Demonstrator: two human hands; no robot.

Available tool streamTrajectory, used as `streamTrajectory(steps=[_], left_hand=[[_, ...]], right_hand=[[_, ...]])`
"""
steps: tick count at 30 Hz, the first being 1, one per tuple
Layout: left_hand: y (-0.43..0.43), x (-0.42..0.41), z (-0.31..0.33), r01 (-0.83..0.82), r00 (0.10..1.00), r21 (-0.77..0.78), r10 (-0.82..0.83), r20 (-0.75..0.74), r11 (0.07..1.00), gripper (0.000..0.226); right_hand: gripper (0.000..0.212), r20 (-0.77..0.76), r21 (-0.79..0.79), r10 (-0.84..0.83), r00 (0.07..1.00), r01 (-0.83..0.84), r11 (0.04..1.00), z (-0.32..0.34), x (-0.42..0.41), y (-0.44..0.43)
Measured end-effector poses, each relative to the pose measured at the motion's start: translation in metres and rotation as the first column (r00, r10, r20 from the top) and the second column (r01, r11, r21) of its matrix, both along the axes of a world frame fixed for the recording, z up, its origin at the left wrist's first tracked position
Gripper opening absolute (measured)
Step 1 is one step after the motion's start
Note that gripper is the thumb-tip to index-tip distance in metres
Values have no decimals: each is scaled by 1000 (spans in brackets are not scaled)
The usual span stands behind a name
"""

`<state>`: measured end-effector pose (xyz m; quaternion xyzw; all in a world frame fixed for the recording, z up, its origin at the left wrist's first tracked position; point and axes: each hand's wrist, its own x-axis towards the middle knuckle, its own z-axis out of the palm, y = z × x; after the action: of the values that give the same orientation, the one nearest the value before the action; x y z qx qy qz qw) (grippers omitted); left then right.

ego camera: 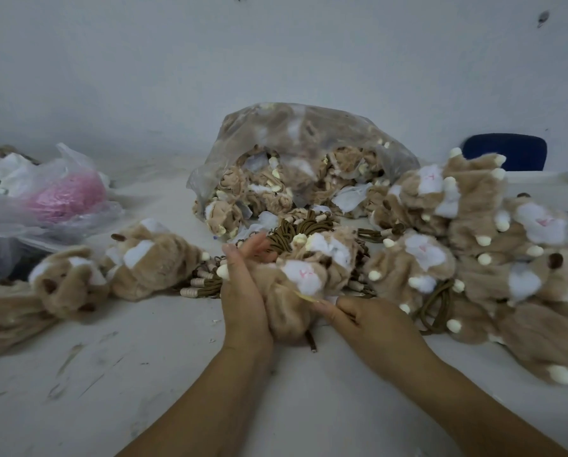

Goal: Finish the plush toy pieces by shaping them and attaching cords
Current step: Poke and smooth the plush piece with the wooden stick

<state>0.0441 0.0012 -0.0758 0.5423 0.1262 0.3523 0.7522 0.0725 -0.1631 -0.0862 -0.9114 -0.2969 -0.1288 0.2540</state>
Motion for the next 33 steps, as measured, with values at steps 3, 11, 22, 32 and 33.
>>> streamTrajectory(steps=[3,11,22,32,33], left_hand=[[-4,-5,2,14,999,189,-21,37,982,47],[-9,-4,-3,90,991,274,-114,72,958,37],[-5,-3,-2,-36,996,65,41,-75,997,56],[-8,-5,-1,79,995,255,-91,39,964,50],[-9,-5,-1,84,995,228,-94,32,970,53]], right_hand=[[67,20,25,-59,998,59,998,0,-2,0],[61,-1,204,-95,995,94,974,1,-5,7],[59,93,20,-86,992,84,996,1,-1,2],[55,-250,359,-29,968,121,925,-1,-11,12],[52,-228,361,-36,973,119,925,0,-12,12]])
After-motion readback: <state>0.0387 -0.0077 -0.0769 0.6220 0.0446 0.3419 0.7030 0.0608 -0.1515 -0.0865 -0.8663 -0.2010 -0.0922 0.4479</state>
